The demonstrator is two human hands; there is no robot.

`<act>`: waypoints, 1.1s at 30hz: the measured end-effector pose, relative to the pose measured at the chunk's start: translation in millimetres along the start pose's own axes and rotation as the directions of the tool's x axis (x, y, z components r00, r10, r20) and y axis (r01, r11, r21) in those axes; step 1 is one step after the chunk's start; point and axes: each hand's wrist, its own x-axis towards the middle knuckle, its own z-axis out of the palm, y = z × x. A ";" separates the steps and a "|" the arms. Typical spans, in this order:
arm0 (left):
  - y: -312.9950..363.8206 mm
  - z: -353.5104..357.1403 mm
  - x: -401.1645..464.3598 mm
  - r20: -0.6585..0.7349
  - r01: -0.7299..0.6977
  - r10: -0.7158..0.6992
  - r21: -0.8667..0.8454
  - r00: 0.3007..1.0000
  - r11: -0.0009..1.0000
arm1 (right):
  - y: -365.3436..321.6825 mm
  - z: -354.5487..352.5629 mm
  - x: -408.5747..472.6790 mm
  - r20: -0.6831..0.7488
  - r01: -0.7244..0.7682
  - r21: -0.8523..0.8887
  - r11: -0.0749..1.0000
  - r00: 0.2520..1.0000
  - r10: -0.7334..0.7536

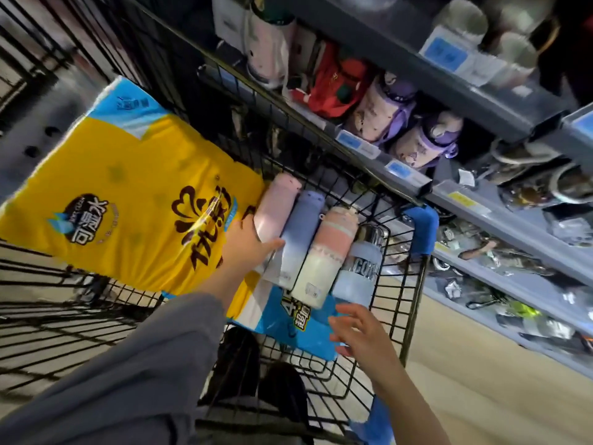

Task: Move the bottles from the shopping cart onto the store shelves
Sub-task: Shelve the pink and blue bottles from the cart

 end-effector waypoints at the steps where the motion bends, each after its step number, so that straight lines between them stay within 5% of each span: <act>1: 1.3 3.0 4.7 -0.009 0.028 -0.028 -0.002 1.000 1.000 | 1.9 -0.5 -0.1 -0.007 -0.023 0.009 1.000 1.000 0.023; 9: 7.4 -12.9 15.8 0.065 0.125 -0.111 -0.268 0.992 0.955 | -23.8 15.4 24.8 -0.028 -0.069 0.068 0.995 0.997 0.071; 13: -7.0 -51.0 -27.7 0.141 0.180 -0.121 -0.556 0.983 0.812 | -50.3 37.1 56.7 -0.065 -0.025 0.035 0.999 0.998 0.027; 18: -27.9 -117.9 -90.8 0.287 0.302 -0.116 -0.775 0.951 0.556 | -79.9 74.2 116.6 -0.078 0.018 -0.281 0.960 0.996 -0.041; 21: -38.1 -142.4 -112.2 0.335 0.332 -0.074 -0.833 0.939 0.442 | -87.6 90.3 144.6 -0.210 -0.040 -0.503 0.863 0.975 -0.077; 25: -45.2 -150.9 -113.3 0.331 0.319 -0.029 -0.878 0.943 0.358 | -98.0 107.4 162.6 -0.252 -0.124 -0.643 0.756 0.966 -0.056; 29: -40.0 -146.6 -108.3 0.308 0.272 0.079 -0.915 0.948 0.297 | -101.5 118.3 176.8 -0.259 -0.234 -0.516 0.824 0.959 0.110; 33: -37.0 -140.2 -113.8 0.368 0.325 0.153 -0.913 0.917 0.248 | -95.7 116.9 185.4 -0.347 -0.238 -0.372 0.897 0.932 0.104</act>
